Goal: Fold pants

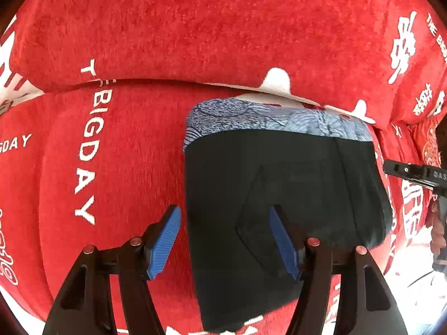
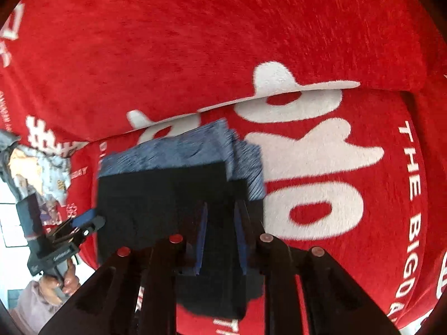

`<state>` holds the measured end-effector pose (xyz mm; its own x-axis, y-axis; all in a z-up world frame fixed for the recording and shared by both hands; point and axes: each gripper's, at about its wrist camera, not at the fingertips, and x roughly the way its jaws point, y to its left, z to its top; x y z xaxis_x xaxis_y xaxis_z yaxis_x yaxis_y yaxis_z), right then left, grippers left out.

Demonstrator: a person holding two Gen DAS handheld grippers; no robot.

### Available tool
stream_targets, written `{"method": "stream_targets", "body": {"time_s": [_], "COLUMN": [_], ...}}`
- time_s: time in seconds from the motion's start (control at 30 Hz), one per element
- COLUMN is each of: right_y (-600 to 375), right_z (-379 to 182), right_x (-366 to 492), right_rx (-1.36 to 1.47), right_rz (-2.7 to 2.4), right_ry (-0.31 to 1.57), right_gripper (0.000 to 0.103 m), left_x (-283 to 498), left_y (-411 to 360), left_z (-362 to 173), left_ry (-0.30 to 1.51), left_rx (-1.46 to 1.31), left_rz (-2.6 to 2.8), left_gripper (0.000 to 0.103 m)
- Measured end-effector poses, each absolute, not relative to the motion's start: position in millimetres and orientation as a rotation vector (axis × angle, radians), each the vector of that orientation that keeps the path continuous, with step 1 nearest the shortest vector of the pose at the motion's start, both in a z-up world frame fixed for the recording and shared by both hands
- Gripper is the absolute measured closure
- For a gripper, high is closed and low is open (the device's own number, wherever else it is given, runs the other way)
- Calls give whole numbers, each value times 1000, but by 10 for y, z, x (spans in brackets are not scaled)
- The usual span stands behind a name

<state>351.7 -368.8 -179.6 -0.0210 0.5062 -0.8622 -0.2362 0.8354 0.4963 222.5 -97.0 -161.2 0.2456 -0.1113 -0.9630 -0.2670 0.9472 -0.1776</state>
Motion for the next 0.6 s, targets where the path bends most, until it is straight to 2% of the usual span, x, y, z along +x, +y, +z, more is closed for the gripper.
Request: {"method": "stream_targets", "body": {"time_s": [0.17,0.27,0.33,0.43,0.5,0.6], "right_y": [-3562,-3492,-3532,-3566,-3570,-3561], "right_z": [-1661,-1839,-1983,-2046,-2048,-2038], "right_x": [3136,2908,2846,2820,2802,2786], "right_rx": [191,116,111,123,127,137], "right_rz": [677,661,624,612,605,592], "right_ry": [1481,1527,1548,1529,1520,1514], "right_gripper": [80,80,81,82,81,81], "left_x": [2070,1912,1856,1879,1907,1932], "left_y": [-1051,-1058,-1058,-1030,-1011,-1004], "left_z": [-1631,-1772,-1843,-1901,-1914,-1922], "left_ry": [1354,1393,1391,1406,1424,1436], "left_rx": [-296,-273,-270,-295,-284,-271], "left_rz": [110,117,129,140,163,166], "left_gripper": [36,36,26,23,14,13]}}
